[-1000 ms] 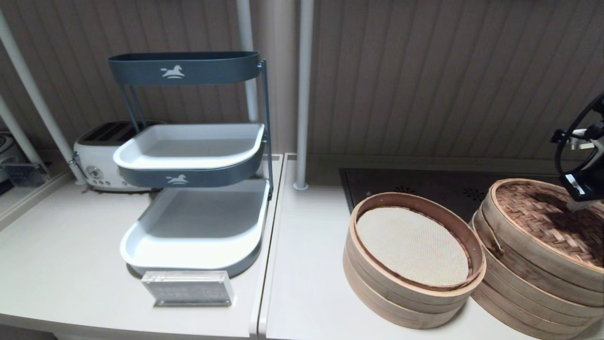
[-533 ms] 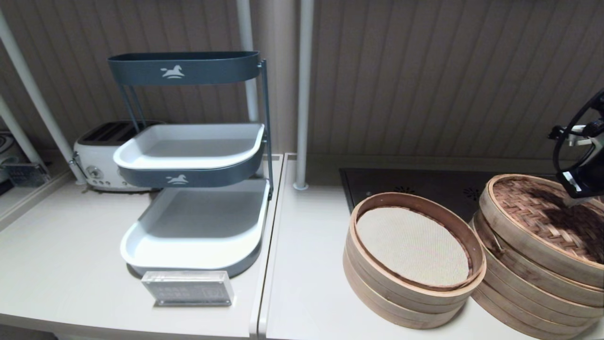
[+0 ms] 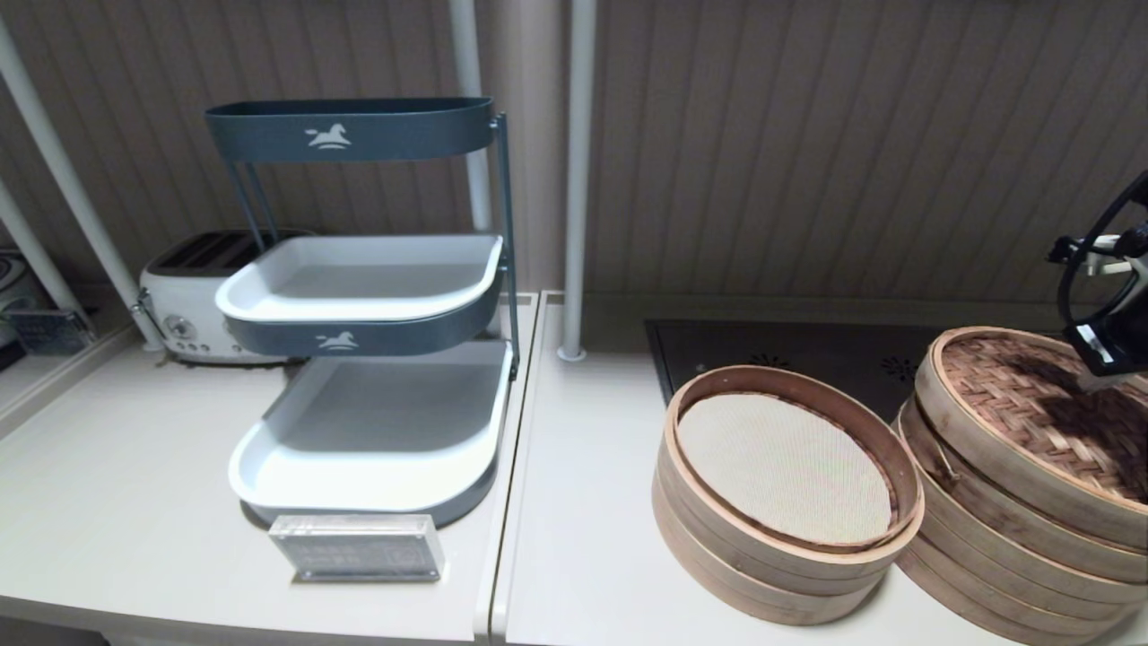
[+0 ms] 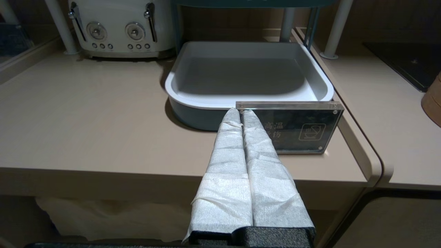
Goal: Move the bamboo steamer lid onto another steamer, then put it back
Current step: Put the steamer
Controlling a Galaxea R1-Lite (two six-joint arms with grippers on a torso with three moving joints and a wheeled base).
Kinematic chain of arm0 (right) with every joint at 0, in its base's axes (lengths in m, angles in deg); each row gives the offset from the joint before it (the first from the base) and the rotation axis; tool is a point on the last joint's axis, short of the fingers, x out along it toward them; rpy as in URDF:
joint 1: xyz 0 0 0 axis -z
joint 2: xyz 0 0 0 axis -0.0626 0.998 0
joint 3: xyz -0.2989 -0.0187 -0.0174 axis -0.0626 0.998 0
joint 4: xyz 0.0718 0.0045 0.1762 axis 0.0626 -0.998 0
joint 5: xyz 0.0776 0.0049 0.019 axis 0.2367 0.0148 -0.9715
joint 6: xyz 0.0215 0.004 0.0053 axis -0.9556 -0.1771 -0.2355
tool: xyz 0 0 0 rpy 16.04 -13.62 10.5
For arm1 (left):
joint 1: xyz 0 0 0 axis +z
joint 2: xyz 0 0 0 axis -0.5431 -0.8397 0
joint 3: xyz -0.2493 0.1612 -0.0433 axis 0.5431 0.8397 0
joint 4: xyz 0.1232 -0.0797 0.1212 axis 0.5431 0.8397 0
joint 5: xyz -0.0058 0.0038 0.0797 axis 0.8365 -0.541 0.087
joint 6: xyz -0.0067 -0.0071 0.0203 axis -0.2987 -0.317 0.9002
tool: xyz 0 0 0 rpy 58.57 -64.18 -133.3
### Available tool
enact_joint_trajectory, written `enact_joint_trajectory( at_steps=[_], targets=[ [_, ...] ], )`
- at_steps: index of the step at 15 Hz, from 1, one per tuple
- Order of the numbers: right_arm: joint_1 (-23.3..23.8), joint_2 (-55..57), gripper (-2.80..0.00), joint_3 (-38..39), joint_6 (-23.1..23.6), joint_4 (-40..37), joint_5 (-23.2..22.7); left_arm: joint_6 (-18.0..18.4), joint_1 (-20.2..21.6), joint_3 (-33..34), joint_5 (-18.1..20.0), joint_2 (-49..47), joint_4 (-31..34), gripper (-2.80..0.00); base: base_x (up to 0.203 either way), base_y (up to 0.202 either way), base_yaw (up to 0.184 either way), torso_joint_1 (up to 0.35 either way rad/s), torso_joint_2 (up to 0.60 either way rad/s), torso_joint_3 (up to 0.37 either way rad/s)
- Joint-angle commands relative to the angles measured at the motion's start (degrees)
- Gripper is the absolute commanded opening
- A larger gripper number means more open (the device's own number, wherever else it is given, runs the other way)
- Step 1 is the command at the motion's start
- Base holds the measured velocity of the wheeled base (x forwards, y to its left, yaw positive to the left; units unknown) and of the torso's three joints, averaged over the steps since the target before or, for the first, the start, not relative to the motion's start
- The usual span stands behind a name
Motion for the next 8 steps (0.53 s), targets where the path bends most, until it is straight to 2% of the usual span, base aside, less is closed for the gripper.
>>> enact_joint_trajectory(
  at_steps=[1, 8],
  targets=[
    [0.1, -0.2, -2.8, 0.2, 0.1, -0.3, 0.0, -0.1, 0.0, 1.6, 0.0, 0.2, 0.0, -2.8, 0.0, 0.0, 0.0, 0.0, 0.0, 0.0],
    [0.2, 0.2, -2.8, 1.0, 0.0, -0.3, 0.1, 0.0, 0.0, 1.6, 0.0, 0.1, 0.0, -2.8, 0.0, 0.0, 0.0, 0.0, 0.0, 0.0]
  ],
)
